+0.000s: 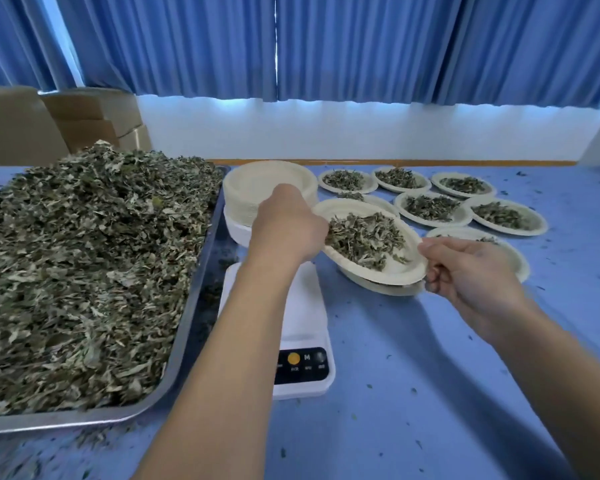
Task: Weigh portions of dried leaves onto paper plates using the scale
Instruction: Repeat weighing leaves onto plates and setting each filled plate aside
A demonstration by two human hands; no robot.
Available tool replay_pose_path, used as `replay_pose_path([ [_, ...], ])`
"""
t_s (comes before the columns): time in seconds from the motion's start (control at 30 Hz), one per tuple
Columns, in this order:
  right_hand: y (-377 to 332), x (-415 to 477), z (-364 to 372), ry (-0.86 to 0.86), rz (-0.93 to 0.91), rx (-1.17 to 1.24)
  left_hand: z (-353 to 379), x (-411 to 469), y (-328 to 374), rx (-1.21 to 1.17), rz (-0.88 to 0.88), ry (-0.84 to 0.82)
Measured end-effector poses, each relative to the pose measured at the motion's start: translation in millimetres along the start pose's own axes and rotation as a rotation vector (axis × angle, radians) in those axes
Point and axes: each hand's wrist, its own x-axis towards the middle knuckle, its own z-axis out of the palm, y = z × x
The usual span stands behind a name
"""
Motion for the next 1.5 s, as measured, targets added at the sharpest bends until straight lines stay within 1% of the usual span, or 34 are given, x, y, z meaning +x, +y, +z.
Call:
replay_pose_path([
  [0.1,-1.3,3.7,-27.0,0.059,0.001,-0.082,34.7,5.2,12.8,-0.072,-0.007,-0.050],
  [0.2,-1.2,9.9,-59.6,0.158,-0.023,-0.158,69.9,12.4,33.6,-0.063,0.002,-0.108],
  [0.6,5.0,54.6,-229.8,0.546,0.008,-0.279,232.9,25.1,163.8,0.161,0.350,-0.274],
  [0.7,9.4,65.0,-256.0,0.614,0.033,-0.285,264.8,29.9,175.6,0.287,0.392,-0.358],
  [0.8,10.1,75.6,-271.9,0.656,0.039,-0.321,286.6,36.2,180.9,0.337,0.372,-0.412],
  [0.9,12.3,86.6,-283.2,0.706,0.038,-0.371,300.3,43.2,185.3,0.353,0.388,-0.421],
  [1.03,16.8,100.8,-294.7,0.791,0.027,-0.421,306.5,50.2,183.8,0.405,0.435,-0.374],
  [1.13,21.6,107.7,-300.7,0.828,0.049,-0.483,305.3,54.4,173.8,0.474,0.515,-0.353],
  [1.3,29.6,110.6,-297.5,0.797,0.070,-0.617,298.3,58.8,155.8,0.531,0.550,-0.380],
  [1.4,25.6,111.7,-292.6,0.734,0.067,-0.704,289.9,58.8,146.8,0.524,0.520,-0.422],
  [1.5,20.4,112.8,-290.5,0.699,0.097,-0.784,278.9,56.9,138.6,0.516,0.508,-0.429],
])
